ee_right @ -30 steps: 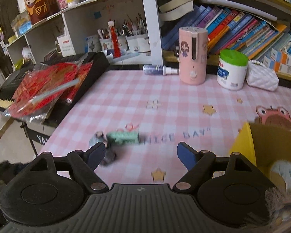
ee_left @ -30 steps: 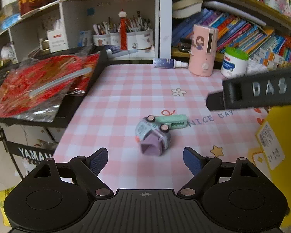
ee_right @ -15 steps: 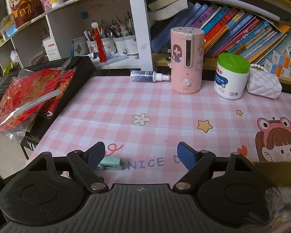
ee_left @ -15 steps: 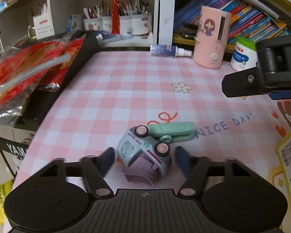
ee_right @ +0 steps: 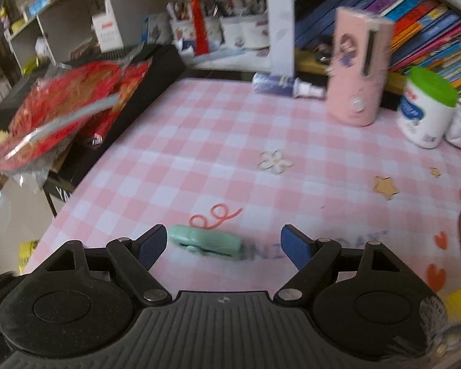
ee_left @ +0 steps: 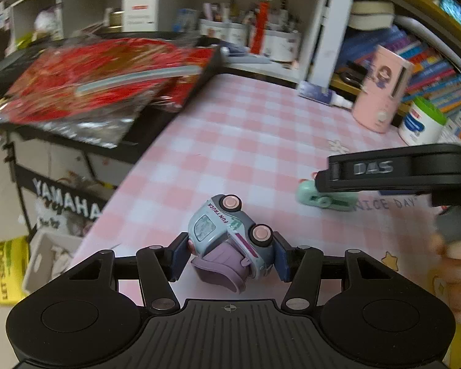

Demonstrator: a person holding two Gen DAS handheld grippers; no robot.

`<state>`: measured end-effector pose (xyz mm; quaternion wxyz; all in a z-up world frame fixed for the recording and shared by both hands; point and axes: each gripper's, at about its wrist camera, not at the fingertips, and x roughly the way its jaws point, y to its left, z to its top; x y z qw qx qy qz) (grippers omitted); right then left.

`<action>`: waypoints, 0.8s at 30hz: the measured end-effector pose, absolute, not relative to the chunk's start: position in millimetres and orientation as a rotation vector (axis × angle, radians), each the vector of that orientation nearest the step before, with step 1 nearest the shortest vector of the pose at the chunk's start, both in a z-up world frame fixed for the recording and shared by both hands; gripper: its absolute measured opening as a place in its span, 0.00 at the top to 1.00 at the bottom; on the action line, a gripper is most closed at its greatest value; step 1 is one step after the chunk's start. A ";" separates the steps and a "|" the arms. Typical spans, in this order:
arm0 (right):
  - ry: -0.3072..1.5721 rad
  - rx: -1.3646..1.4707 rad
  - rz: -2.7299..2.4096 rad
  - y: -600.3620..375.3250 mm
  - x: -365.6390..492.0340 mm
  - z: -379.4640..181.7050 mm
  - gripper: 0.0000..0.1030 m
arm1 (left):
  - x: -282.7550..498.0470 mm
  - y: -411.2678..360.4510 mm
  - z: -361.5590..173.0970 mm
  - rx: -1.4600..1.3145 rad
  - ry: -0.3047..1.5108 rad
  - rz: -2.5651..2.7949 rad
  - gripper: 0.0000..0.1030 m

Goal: Organize objects
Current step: 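Grasp the lavender toy car with the left tool while the right tool grasps the mint-green object, then lift the toy car and mint-green object and carry both toward the yellow box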

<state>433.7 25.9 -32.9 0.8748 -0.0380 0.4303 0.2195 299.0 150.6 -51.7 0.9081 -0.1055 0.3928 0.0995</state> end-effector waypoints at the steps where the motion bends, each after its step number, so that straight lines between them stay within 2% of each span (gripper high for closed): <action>1: 0.909 -0.075 0.451 31.0 434.4 -37.2 0.21 | 295.5 153.4 -50.3 -0.224 0.810 0.215 0.47; 4: 0.933 -0.057 0.429 42.7 437.0 -48.0 0.23 | 286.0 155.8 -47.7 -0.228 0.811 0.232 0.47; 10: 0.929 -0.071 0.369 54.7 439.7 -61.9 0.35 | 278.0 153.4 -42.7 -0.218 0.801 0.235 0.47; 15: 0.886 -0.106 0.389 55.8 435.7 -59.9 0.35 | 268.9 155.3 -36.9 -0.222 0.782 0.237 0.47; 24: 0.785 -0.079 0.437 34.4 398.0 -18.4 0.35 | 246.4 152.8 -18.9 -0.236 0.729 0.201 0.47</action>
